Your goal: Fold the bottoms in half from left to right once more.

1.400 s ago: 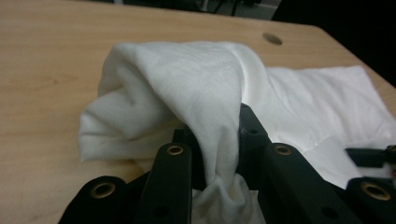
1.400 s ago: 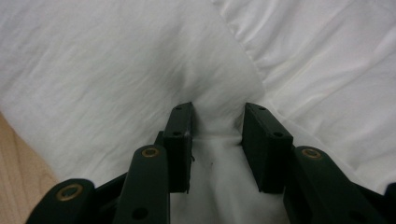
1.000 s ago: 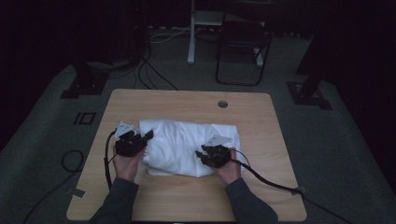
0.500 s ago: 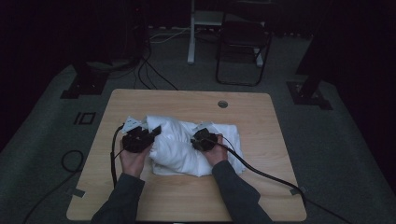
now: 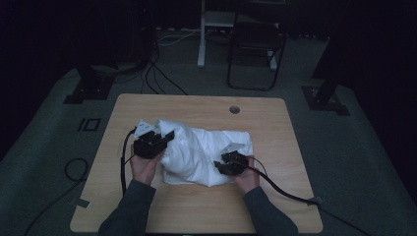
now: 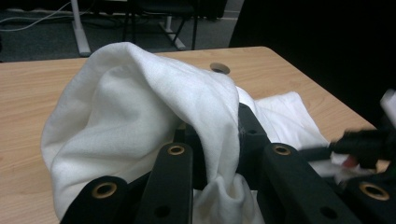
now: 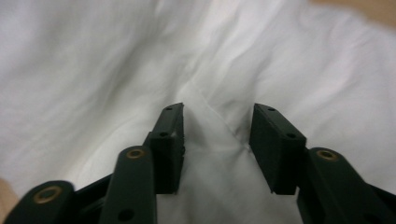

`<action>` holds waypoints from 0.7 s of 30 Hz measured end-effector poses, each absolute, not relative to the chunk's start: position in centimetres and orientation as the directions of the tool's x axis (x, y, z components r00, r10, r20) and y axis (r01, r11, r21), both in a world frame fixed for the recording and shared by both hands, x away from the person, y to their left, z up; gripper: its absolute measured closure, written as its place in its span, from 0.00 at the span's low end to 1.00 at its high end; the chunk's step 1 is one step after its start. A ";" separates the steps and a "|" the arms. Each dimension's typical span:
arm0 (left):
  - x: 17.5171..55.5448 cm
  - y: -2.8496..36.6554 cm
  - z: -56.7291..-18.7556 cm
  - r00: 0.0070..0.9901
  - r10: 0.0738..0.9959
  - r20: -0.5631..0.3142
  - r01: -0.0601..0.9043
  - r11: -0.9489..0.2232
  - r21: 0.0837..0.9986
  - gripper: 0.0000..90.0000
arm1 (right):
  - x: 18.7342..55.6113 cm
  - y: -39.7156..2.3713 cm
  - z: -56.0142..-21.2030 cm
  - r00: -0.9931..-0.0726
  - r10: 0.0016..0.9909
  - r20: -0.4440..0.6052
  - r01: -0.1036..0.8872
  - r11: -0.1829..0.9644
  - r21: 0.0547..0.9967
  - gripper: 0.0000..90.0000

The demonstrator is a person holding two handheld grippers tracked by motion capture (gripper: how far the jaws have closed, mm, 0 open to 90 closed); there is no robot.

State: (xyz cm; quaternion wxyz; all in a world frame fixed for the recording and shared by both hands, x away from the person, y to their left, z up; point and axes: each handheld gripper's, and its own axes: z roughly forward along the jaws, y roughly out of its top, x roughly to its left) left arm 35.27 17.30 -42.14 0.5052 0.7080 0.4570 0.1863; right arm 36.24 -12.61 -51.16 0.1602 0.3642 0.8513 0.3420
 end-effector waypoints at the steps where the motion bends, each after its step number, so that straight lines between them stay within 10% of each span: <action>1: 35.2 17.1 -42.0 0.519 0.833 -0.193 0.453 -0.077 0.888 0.89 | 36.1 -12.2 -51.9 -0.679 0.733 -0.023 0.518 0.501 0.693 0.63; 11: 35.3 15.4 -41.0 0.557 0.817 -0.150 0.420 -0.121 0.899 0.89 | 35.8 -7.5 -52.2 -0.742 0.670 0.012 0.459 0.496 0.737 0.61; 21: 35.1 14.4 -40.9 0.585 0.800 -0.134 0.412 -0.150 0.899 0.88 | 35.3 -14.6 -52.1 -0.602 0.798 -0.014 0.559 0.433 0.707 0.60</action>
